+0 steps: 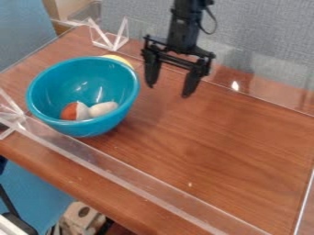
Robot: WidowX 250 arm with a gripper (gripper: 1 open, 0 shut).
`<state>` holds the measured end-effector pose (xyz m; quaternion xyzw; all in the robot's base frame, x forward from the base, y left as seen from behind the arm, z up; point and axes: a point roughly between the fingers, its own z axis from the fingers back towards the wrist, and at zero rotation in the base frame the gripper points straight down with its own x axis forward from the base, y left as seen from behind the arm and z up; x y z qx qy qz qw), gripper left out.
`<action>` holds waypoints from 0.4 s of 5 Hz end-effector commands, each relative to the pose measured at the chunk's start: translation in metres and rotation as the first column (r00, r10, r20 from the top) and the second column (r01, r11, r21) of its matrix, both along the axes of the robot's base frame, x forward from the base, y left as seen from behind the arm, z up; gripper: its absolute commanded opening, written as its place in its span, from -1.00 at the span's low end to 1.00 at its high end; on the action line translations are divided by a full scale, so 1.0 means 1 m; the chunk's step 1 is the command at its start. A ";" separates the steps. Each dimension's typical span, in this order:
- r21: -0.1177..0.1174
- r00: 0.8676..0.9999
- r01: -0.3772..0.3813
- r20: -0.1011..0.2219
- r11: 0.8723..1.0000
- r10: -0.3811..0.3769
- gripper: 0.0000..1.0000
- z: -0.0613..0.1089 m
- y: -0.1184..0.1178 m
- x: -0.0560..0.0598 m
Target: Remove the mushroom from the blue bowl and put it on the table
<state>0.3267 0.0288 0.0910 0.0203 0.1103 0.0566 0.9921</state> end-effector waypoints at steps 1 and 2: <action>0.011 0.996 -0.009 0.092 1.000 0.008 1.00 0.034 0.026 -0.014; 0.010 0.995 -0.010 0.102 1.000 0.009 1.00 0.041 0.048 -0.030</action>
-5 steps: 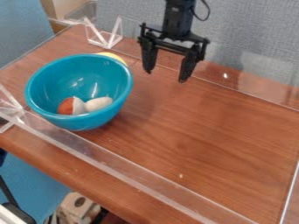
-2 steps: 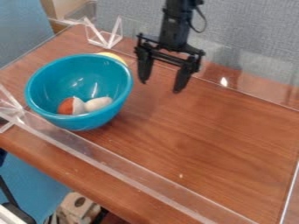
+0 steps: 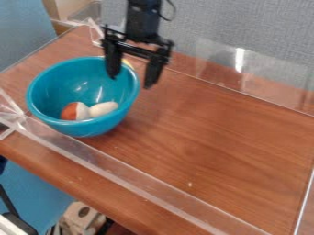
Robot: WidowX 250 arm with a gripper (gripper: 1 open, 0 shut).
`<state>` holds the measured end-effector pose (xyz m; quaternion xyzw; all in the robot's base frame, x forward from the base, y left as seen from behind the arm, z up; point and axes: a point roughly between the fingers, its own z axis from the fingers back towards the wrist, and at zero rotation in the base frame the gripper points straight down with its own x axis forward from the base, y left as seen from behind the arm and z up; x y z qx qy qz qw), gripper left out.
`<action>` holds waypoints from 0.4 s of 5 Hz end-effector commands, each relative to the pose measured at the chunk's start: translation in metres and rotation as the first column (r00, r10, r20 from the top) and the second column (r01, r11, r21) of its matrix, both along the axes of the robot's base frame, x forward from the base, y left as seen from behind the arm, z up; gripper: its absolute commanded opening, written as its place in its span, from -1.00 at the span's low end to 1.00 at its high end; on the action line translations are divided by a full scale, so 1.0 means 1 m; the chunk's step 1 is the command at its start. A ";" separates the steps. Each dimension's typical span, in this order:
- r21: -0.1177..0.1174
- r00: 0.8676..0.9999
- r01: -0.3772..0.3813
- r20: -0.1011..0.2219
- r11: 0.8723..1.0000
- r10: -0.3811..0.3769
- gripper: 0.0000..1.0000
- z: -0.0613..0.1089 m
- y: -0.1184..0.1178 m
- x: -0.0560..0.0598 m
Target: Remove the mushroom from the blue bowl and put it on the table
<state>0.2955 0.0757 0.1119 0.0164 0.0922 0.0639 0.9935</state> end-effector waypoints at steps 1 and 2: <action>0.015 0.997 0.010 0.075 1.000 -0.011 1.00 0.022 0.000 -0.005; 0.023 0.997 0.005 0.074 1.000 -0.007 1.00 0.020 0.003 -0.011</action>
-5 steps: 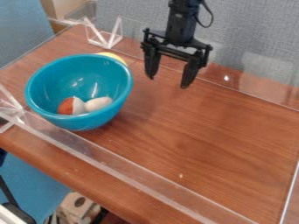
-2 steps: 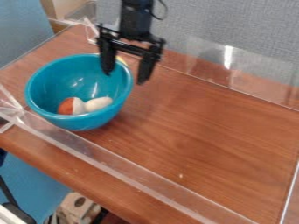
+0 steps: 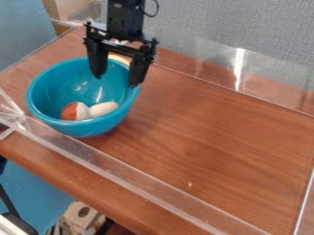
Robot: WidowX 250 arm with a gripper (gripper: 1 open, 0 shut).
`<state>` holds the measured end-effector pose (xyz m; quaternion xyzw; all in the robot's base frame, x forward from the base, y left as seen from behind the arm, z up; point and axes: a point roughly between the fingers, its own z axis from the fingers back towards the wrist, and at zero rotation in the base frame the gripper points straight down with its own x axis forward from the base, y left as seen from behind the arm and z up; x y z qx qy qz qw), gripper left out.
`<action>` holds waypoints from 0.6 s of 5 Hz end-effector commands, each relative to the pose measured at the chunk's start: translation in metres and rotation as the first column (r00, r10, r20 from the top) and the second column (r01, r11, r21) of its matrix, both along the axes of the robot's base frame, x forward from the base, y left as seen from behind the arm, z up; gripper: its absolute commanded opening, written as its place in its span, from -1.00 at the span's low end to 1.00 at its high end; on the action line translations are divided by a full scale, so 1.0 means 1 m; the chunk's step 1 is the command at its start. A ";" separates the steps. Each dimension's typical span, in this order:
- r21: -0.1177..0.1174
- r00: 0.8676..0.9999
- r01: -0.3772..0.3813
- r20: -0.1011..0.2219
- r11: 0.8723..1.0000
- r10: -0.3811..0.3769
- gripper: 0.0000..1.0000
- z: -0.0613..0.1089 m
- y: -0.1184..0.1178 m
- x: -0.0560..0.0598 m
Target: Remove the mushroom from the blue bowl and put it on the table
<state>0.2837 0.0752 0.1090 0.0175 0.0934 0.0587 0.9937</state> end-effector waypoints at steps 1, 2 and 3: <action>0.030 0.997 -0.010 0.077 0.999 0.008 1.00 0.019 0.008 -0.005; 0.039 0.997 -0.015 0.078 0.999 0.012 1.00 0.014 0.014 -0.011; 0.047 0.997 -0.021 0.079 0.999 0.017 1.00 0.008 0.020 -0.015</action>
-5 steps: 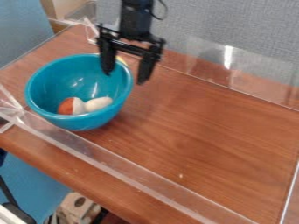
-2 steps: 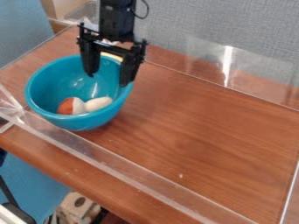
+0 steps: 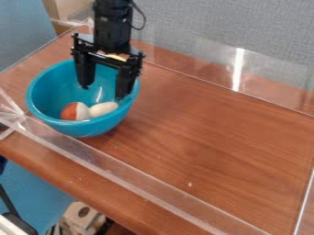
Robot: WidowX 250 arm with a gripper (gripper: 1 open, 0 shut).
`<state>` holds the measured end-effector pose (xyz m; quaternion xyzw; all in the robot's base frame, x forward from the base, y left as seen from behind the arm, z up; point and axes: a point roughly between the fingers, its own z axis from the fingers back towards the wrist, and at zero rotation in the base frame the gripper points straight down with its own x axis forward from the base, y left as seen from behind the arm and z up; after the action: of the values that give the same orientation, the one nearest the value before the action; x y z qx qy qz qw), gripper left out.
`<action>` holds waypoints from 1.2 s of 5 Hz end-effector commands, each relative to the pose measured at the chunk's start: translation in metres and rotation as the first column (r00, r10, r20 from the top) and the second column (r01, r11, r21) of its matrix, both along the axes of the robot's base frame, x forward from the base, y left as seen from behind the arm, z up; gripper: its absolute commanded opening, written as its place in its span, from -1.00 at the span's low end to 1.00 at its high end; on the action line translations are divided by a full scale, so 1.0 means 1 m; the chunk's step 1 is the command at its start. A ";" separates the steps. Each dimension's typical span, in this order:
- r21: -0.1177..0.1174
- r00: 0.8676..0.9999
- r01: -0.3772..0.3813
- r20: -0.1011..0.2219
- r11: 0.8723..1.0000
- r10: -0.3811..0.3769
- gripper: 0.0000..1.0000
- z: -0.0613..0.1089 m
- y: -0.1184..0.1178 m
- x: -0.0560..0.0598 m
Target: Remove the mushroom from the blue bowl and put it on the table
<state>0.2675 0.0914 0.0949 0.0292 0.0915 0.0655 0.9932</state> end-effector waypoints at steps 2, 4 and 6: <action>0.029 0.997 -0.020 0.070 0.999 0.018 1.00 0.014 0.011 -0.007; 0.031 0.998 -0.036 0.056 0.999 0.034 1.00 -0.001 0.019 -0.012; 0.032 0.998 -0.051 0.038 0.998 0.050 1.00 -0.019 0.027 -0.012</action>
<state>0.2551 0.1127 0.0669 0.0365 0.0891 0.0844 0.9918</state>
